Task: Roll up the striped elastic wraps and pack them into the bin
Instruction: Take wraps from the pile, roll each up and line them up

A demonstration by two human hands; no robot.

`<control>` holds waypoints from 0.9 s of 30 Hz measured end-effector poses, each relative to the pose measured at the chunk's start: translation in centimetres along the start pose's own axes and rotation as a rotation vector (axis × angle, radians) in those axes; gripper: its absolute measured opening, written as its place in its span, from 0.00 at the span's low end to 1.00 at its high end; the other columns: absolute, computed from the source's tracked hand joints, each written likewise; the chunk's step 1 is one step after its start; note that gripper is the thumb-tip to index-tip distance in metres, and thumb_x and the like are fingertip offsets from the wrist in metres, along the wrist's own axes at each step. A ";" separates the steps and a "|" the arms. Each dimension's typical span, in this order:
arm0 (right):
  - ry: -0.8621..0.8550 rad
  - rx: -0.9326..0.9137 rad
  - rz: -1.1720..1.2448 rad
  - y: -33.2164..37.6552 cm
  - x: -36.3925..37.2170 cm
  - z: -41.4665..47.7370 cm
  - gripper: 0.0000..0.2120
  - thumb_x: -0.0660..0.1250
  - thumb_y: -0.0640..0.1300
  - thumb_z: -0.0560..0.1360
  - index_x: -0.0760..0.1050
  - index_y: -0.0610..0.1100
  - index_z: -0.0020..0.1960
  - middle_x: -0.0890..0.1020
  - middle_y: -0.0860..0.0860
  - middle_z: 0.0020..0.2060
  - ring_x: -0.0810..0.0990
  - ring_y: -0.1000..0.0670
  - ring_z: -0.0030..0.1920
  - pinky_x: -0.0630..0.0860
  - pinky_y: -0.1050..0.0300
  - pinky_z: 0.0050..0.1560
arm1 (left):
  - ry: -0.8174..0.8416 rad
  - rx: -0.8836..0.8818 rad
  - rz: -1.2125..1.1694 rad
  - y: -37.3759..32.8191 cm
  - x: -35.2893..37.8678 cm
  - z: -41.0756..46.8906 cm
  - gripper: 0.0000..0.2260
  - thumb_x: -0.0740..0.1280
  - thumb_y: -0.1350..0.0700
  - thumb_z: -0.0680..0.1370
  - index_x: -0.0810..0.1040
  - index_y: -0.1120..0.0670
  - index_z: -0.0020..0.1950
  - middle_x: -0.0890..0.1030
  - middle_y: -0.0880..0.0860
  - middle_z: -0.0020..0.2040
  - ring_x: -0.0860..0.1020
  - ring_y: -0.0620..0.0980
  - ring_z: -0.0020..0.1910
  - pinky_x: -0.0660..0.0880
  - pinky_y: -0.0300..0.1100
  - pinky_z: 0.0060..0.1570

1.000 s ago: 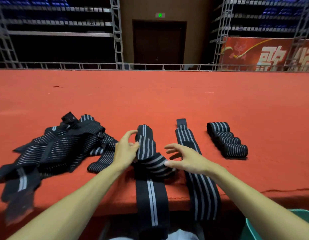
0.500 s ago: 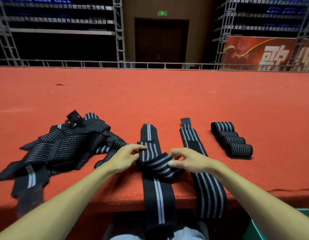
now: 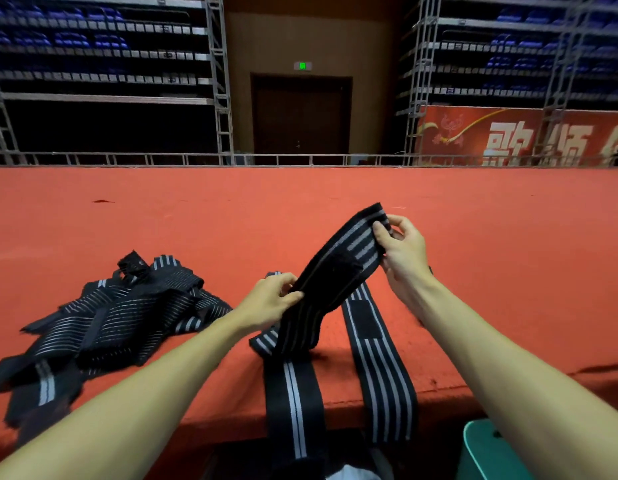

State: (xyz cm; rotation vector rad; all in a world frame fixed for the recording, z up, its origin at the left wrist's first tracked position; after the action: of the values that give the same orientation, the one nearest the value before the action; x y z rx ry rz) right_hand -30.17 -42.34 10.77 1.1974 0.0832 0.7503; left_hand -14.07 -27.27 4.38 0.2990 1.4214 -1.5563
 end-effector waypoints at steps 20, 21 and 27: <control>0.105 -0.244 -0.792 2.9 -0.2 1.2 0.14 0.71 0.42 0.73 0.81 0.48 0.59 0.85 0.52 0.50 0.79 0.60 0.49 0.71 0.74 0.46 | 0.207 -0.123 -0.807 -7.9 2.9 -3.5 0.09 0.62 0.66 0.79 0.74 0.58 0.57 0.82 0.50 0.38 0.76 0.44 0.28 0.72 0.34 0.28; 0.127 -0.221 -0.824 2.1 -0.2 1.6 0.14 0.72 0.41 0.73 0.82 0.47 0.58 0.85 0.51 0.47 0.79 0.59 0.46 0.72 0.75 0.45 | 0.225 -0.155 -0.802 -6.9 3.9 -3.5 0.09 0.63 0.65 0.79 0.75 0.58 0.58 0.84 0.53 0.43 0.80 0.47 0.34 0.74 0.37 0.33; 0.208 -0.114 -0.893 -3.6 0.6 4.2 0.11 0.72 0.38 0.72 0.83 0.44 0.54 0.82 0.53 0.40 0.80 0.55 0.45 0.78 0.59 0.53 | 0.264 -0.291 -0.855 -2.5 8.6 -2.0 0.15 0.69 0.48 0.76 0.69 0.57 0.47 0.69 0.55 0.34 0.66 0.50 0.31 0.72 0.41 0.29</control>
State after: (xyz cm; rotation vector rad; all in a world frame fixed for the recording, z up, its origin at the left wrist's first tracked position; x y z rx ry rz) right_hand -26.12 -45.98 9.57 0.8397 0.6902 0.0803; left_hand -21.09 -29.97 -0.83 -0.3452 2.1211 -1.9726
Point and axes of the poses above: each hand's wrist, its own z-axis towards the middle knuckle, its own x-axis out of the palm, y = z × x, the point moved 6 cm from there along z, towards the middle knuckle
